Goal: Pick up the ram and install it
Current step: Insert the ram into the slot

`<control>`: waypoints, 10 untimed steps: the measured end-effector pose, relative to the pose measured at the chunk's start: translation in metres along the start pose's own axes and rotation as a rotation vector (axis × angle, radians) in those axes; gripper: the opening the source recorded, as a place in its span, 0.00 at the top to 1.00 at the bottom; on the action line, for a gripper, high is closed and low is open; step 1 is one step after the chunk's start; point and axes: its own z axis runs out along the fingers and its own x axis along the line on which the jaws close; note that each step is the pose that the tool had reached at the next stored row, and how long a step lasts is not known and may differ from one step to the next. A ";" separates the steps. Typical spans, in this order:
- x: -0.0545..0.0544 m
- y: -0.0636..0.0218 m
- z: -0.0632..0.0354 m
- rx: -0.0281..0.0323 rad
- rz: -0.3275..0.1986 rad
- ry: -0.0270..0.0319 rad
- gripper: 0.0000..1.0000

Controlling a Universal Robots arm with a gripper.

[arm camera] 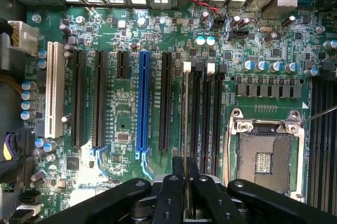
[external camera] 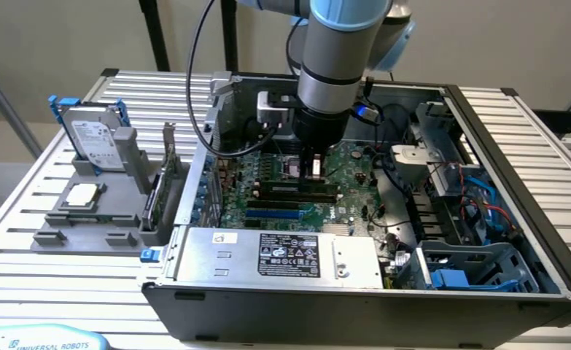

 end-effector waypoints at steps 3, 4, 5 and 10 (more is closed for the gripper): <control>-0.001 0.0003 0.0014 0.0000 0.000 -0.0005 0.87; -0.002 0.0002 0.0018 0.0001 0.000 -0.0006 0.87; -0.002 0.0002 0.0022 0.0000 0.000 -0.0006 0.87; -0.002 0.0002 0.0032 0.0000 0.000 -0.0005 0.87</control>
